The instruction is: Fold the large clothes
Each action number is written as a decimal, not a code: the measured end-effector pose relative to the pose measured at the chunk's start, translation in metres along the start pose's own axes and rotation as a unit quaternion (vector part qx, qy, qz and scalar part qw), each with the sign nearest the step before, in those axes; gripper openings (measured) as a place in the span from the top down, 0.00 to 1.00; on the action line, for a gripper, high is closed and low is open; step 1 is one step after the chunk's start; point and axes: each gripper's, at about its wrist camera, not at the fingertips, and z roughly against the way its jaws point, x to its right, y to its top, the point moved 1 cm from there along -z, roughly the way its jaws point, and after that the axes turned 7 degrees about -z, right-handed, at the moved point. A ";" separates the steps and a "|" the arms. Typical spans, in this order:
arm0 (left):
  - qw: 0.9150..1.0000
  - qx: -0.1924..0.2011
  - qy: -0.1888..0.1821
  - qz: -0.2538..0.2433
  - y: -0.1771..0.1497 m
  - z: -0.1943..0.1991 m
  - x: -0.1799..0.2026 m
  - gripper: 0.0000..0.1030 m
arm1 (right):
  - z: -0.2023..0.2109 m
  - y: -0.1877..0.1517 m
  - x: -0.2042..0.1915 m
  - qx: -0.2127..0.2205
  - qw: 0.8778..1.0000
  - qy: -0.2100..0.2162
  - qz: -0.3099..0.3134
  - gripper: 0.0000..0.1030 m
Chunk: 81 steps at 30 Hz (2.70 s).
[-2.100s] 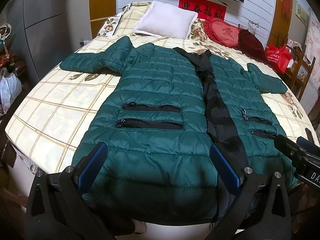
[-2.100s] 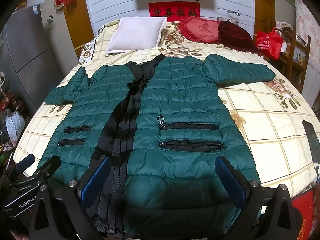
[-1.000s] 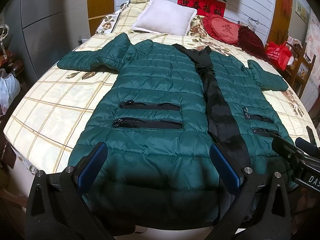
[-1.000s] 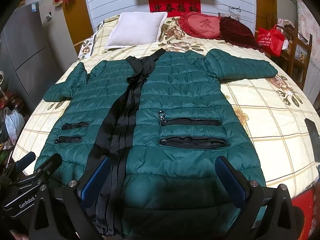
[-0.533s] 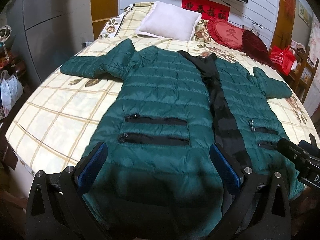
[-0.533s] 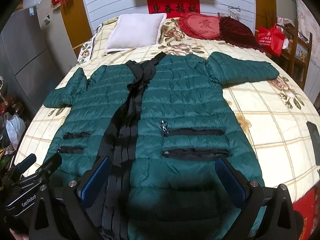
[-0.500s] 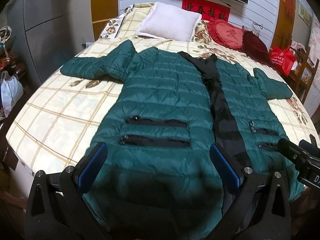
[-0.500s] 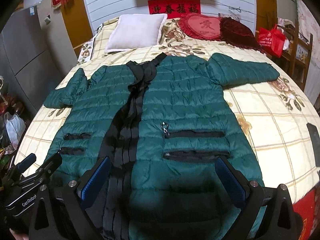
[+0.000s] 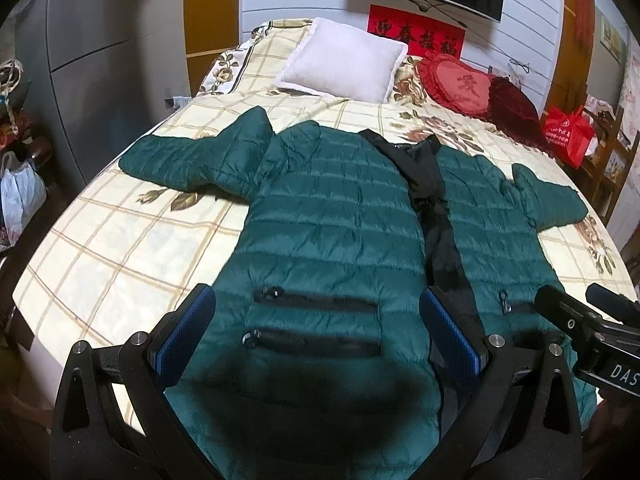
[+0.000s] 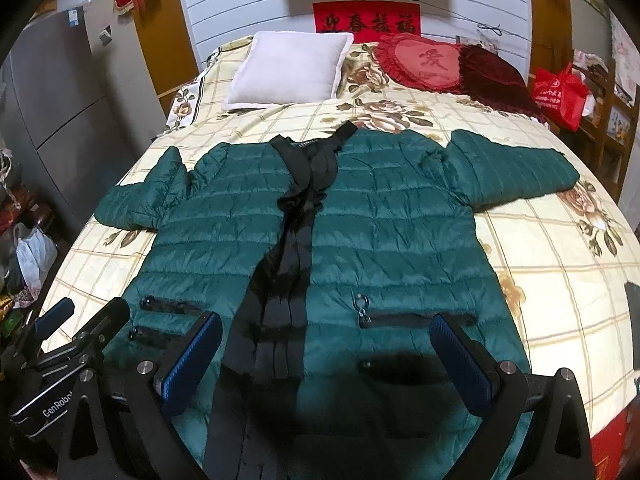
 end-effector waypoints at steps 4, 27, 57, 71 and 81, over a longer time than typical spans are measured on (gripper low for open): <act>1.000 0.003 0.006 -0.004 0.012 -0.003 -0.003 0.01 | -0.004 0.015 -0.006 0.000 1.000 0.006 0.002 0.00; 0.999 0.014 0.026 0.028 0.103 -0.034 -0.039 0.01 | -0.043 0.108 -0.043 -0.009 1.000 0.010 0.021 0.00; 0.998 0.031 0.060 0.009 0.164 -0.078 -0.072 0.01 | -0.125 0.199 -0.050 -0.025 0.998 0.055 -0.013 0.00; 0.997 0.000 0.063 0.040 0.158 -0.125 -0.106 0.01 | -0.170 0.172 -0.059 -0.024 0.999 0.045 0.013 0.00; 0.995 -0.009 0.082 0.048 0.151 -0.148 -0.128 0.01 | -0.190 0.159 -0.069 -0.045 0.997 0.053 0.022 0.00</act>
